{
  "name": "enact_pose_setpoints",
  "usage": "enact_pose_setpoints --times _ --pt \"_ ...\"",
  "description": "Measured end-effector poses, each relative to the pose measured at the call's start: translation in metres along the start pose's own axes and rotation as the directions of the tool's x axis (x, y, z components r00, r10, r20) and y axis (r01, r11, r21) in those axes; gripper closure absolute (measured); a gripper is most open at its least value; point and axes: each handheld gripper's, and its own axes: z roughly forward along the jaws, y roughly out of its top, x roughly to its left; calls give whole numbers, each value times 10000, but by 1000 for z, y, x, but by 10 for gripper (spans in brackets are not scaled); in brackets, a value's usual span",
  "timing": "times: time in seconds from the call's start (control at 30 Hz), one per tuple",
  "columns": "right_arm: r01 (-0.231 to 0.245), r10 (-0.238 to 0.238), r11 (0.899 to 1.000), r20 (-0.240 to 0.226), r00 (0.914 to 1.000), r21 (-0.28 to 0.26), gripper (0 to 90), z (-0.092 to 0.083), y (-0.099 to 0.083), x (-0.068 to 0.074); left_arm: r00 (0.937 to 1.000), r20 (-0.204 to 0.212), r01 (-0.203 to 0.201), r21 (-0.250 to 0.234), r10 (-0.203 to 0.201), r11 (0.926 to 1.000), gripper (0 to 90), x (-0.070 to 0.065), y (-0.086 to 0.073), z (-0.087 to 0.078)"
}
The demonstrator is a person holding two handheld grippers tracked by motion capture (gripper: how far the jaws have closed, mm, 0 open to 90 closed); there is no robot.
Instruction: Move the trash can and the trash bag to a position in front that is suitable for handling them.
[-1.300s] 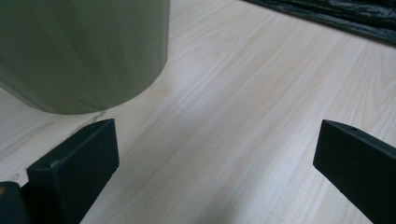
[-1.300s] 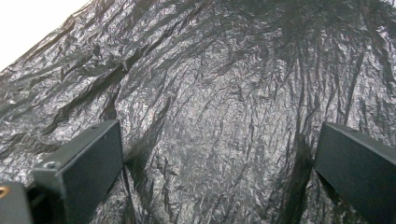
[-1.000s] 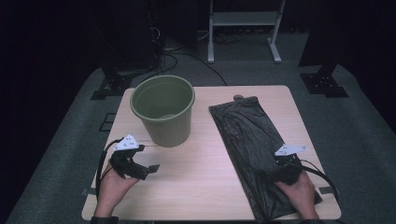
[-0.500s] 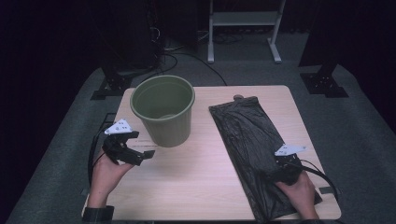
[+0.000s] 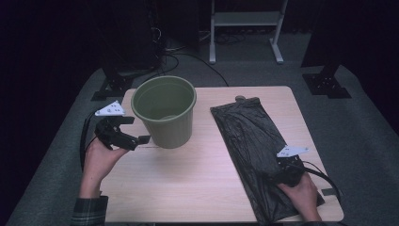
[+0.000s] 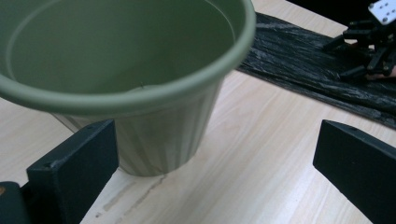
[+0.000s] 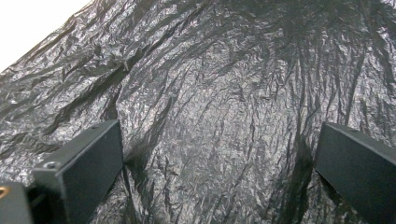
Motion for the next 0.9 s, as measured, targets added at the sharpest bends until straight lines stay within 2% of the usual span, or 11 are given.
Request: enact_pose_setpoints --times 0.1,0.23,0.27,0.43,0.9 --pt "4 -4 10000 -3 10000 -1 0 0 0 0 9998 1 -173 0 173 9998 0 9 11 -1" --pt "7 -7 10000 -2 10000 -1 0 0 0 0 9998 -28 -222 -8 222 9998 0 15 19 -1" --pt "7 -7 10000 -3 10000 -1 0 0 0 0 9997 -90 -243 7 243 9997 0 20 25 0" --pt "7 -7 10000 -9 10000 2 0 0 0 0 9992 -221 -327 36 328 9995 0 31 35 1" --pt "22 -22 10000 -29 10000 -3 0 0 0 0 9989 -466 -78 78 81 9999 0 58 39 17"
